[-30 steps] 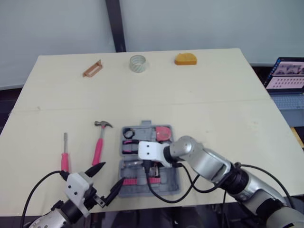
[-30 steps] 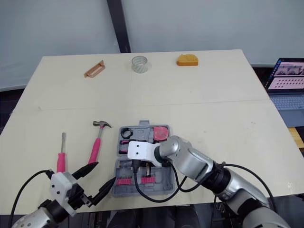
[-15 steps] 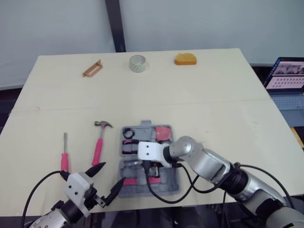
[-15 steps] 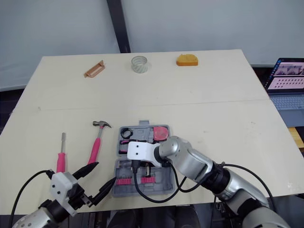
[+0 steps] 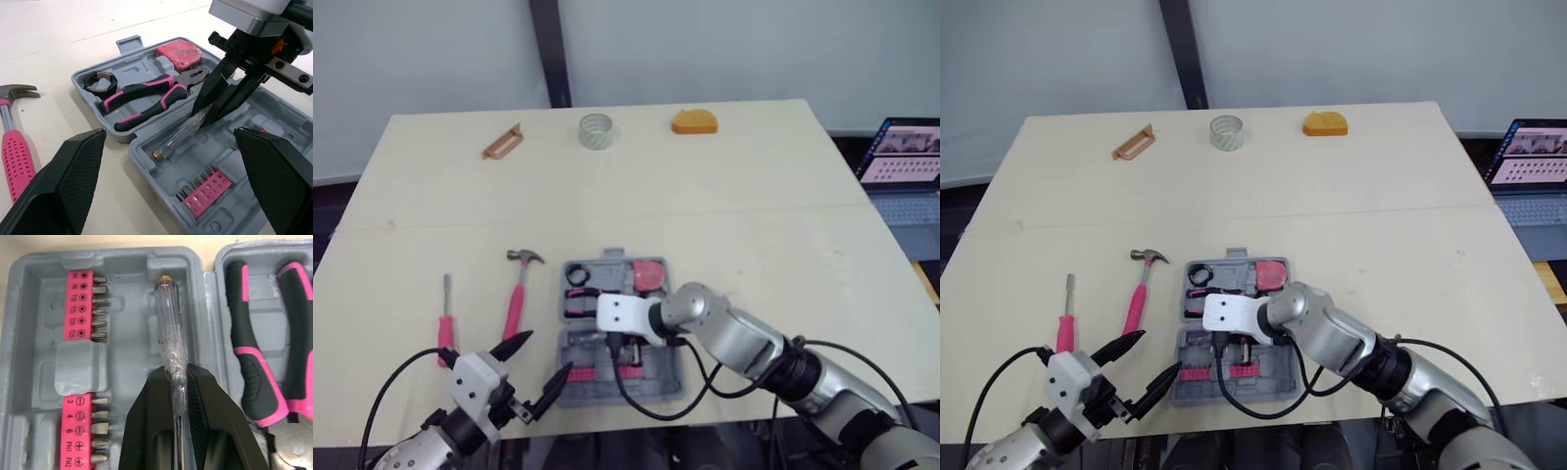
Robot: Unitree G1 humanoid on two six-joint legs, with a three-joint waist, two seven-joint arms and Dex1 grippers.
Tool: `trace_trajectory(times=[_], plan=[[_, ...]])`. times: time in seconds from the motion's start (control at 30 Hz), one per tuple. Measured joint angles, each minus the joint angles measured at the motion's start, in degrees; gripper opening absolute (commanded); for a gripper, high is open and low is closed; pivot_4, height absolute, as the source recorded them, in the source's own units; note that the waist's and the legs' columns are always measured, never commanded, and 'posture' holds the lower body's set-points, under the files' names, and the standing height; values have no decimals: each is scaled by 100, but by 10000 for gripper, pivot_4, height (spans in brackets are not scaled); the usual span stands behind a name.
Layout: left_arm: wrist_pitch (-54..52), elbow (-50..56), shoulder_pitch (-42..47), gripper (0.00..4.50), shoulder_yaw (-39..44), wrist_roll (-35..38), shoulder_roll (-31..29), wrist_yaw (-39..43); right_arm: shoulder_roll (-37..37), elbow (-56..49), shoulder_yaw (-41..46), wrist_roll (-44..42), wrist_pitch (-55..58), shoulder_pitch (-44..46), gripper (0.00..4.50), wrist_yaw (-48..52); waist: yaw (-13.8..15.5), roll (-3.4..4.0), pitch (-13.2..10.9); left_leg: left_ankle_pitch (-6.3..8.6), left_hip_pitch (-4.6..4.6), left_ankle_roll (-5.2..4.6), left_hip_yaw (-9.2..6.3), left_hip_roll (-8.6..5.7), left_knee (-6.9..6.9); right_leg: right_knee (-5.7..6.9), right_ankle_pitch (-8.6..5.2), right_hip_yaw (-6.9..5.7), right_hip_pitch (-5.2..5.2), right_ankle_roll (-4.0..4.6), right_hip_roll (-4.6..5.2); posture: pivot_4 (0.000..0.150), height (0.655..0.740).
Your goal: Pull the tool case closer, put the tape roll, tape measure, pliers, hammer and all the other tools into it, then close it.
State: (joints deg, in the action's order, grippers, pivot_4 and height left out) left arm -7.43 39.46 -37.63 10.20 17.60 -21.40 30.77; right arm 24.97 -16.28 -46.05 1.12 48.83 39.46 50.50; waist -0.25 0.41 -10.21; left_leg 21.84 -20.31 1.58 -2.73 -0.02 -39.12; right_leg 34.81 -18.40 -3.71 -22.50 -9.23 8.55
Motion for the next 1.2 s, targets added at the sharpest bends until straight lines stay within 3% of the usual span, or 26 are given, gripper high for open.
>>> trace_trajectory(times=[1.0,1.03,1.2], plan=[[0,-1,-78,45000,-70,-27,9,-66,-218,220,16,122,-27,-4,95,-10,-2,-1,1,0,1,0,1,0,-1,4,0,0,-1,0,0,1500,7400],[0,-1,-78,45000,-71,-27,9,-67,-221,220,21,121,-28,-10,9674,-11,-2,-1,1,0,1,0,1,0,-1,4,0,0,-1,0,0,1500,7400],[-1,-1,-80,45000,-117,-26,9,-69,-244,171,200,60,3,-25,32231,-11,4,-1,1,0,0,0,2,0,-2,5,0,1,-1,0,1,1500,7400]])
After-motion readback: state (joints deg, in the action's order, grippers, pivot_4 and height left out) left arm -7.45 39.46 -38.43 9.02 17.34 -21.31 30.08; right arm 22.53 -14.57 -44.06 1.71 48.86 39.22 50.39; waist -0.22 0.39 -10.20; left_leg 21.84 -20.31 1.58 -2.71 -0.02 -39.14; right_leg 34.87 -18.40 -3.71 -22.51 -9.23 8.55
